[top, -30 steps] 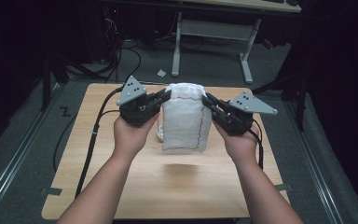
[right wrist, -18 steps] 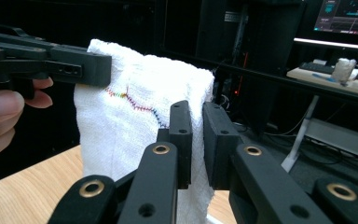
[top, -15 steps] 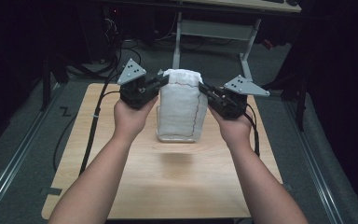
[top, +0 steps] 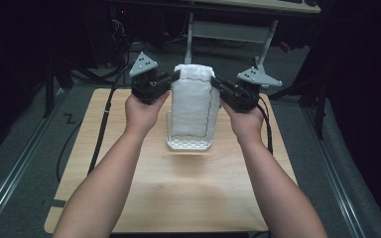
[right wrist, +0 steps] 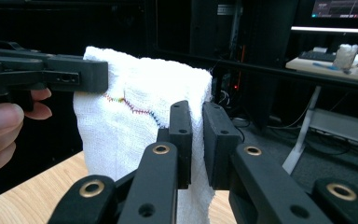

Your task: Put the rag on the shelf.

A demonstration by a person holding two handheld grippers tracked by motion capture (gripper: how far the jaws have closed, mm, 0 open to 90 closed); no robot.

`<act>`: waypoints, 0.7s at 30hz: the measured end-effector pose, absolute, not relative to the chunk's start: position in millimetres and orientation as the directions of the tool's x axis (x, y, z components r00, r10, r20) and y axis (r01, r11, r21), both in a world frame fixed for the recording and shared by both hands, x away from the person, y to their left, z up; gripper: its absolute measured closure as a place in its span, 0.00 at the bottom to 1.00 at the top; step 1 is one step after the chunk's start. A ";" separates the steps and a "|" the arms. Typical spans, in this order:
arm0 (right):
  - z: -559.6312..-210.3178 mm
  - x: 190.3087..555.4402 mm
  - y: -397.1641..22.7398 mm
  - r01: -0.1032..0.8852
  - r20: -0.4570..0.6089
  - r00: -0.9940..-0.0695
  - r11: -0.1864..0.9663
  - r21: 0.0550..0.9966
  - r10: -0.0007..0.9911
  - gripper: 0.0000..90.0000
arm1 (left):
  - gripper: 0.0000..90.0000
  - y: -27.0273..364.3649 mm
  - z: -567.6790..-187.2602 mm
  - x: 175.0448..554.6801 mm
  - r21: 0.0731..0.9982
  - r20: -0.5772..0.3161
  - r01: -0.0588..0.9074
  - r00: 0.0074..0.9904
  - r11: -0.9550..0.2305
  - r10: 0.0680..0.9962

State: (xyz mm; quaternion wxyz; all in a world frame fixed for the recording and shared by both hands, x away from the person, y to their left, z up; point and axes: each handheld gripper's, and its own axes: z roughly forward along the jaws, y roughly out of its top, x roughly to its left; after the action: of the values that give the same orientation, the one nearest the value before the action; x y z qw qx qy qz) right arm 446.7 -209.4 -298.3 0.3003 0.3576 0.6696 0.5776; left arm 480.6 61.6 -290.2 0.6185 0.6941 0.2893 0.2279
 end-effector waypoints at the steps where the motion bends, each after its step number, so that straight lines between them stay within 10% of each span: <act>1: -297.7 449.0 -209.4 0.134 0.010 -0.563 0.079 0.988 0.826 0.92 | 0.95 61.2 -289.4 482.7 0.991 -0.038 0.118 0.726 -0.069 0.687; 21: -327.9 516.6 -209.1 0.232 0.007 -0.530 0.138 0.963 0.848 0.92 | 0.95 44.7 -321.2 544.8 0.962 -0.055 0.235 0.662 -0.137 0.747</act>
State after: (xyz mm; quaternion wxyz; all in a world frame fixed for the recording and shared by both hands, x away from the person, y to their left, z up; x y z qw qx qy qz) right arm 516.6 -209.1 -327.9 0.2904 0.3879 0.6961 0.5298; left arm 544.8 44.7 -321.2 0.5610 0.7185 0.3418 0.2283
